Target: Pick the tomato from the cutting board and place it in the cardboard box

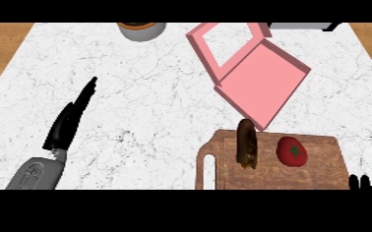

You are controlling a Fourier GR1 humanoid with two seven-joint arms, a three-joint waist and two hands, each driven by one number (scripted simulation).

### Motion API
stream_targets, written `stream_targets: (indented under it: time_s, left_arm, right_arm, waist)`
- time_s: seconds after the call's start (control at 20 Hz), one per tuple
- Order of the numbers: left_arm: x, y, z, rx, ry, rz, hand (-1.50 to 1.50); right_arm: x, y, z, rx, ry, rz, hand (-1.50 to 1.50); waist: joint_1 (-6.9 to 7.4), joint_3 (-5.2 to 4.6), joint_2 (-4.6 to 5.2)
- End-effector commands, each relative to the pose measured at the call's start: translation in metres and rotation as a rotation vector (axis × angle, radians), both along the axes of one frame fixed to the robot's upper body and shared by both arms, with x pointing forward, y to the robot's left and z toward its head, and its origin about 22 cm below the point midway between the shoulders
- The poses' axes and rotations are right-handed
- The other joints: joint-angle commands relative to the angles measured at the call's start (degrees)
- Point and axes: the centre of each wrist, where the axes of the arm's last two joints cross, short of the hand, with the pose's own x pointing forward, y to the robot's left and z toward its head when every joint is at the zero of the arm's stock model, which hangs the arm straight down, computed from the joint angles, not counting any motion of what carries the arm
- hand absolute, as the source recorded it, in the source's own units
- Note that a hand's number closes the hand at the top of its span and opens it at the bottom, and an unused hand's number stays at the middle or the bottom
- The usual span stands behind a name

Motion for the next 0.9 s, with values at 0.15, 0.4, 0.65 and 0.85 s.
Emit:
stream_targets:
  time_s: [0.15,0.4,0.65,0.85]
  left_arm:
    - [0.003,-0.003,-0.012,0.0,-0.004,-0.002,0.0]
    - [-0.007,-0.017,0.006,-0.006,0.015,0.005,0.0]
    - [-0.004,0.004,0.003,-0.001,0.008,-0.009,0.0]
    - [-0.018,-0.023,0.006,-0.001,-0.005,0.007,0.0]
  right_arm:
    - [0.039,0.009,-0.017,0.003,0.078,0.014,-1.5]
    - [0.055,-0.001,-0.009,0.017,0.1,0.002,-1.5]
    - [0.058,-0.018,-0.023,-0.005,0.096,-0.018,-1.5]
    - [0.053,-0.007,-0.031,0.008,0.098,-0.029,-1.5]
  waist:
    - [-0.17,0.02,-0.06]
    - [0.0,0.05,-0.17]
    - [-0.17,0.05,-0.16]
    - [-0.07,0.06,-0.22]
